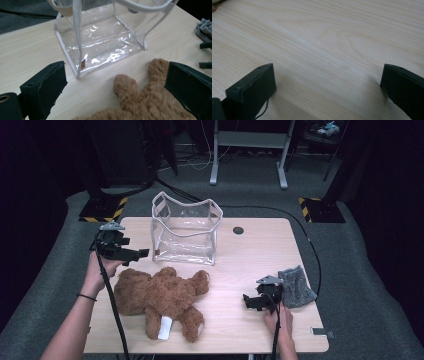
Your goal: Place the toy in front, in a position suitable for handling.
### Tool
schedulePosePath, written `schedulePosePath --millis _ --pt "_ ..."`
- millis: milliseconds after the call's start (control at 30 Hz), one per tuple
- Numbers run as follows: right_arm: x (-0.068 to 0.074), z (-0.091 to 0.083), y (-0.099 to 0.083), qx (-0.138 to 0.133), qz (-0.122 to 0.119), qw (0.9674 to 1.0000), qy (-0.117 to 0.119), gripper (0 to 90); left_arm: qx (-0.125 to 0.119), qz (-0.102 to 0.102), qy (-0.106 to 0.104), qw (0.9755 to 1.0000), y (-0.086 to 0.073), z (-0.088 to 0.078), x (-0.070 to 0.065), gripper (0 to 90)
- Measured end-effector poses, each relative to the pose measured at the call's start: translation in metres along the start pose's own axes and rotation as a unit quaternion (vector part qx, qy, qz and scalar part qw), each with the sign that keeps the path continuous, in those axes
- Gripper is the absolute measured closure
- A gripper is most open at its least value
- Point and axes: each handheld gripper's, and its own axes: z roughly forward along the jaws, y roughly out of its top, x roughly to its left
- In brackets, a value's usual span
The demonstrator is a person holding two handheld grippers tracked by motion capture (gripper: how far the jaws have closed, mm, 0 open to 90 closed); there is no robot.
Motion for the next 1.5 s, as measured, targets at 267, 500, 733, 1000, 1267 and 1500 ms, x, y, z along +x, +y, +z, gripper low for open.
schedulePosePath --millis 267,500,733,1000,1267,1500 --pt "0.000 0.000 0.000 0.000 0.001 1.0000 -0.001 0.0 -0.003 0.005 0.008 0.9999 0.035 0.016 0.003 4.2" --pt "0.000 0.000 0.000 0.000 0.000 1.0000 0.000 0.0 -0.005 0.000 0.014 0.9999 0.055 0.029 0.006 5.4" --pt "0.000 0.000 0.000 0.000 0.000 1.0000 0.000 0.0 -0.014 -0.008 0.028 0.9995 0.074 0.038 0.014 8.7" --pt "0.000 0.000 0.001 0.002 0.001 1.0000 0.002 0.0 -0.001 -0.014 0.051 0.9986 0.094 0.056 0.024 14.5" --pt "0.000 0.000 0.001 0.002 0.001 1.0000 0.005 0.0 0.023 -0.022 0.073 0.9968 0.108 0.078 0.038 22.9" --pt "0.000 0.000 0.001 0.004 0.001 1.0000 0.007 0.0 0.046 -0.034 0.104 0.9930 0.112 0.102 0.047 35.2"
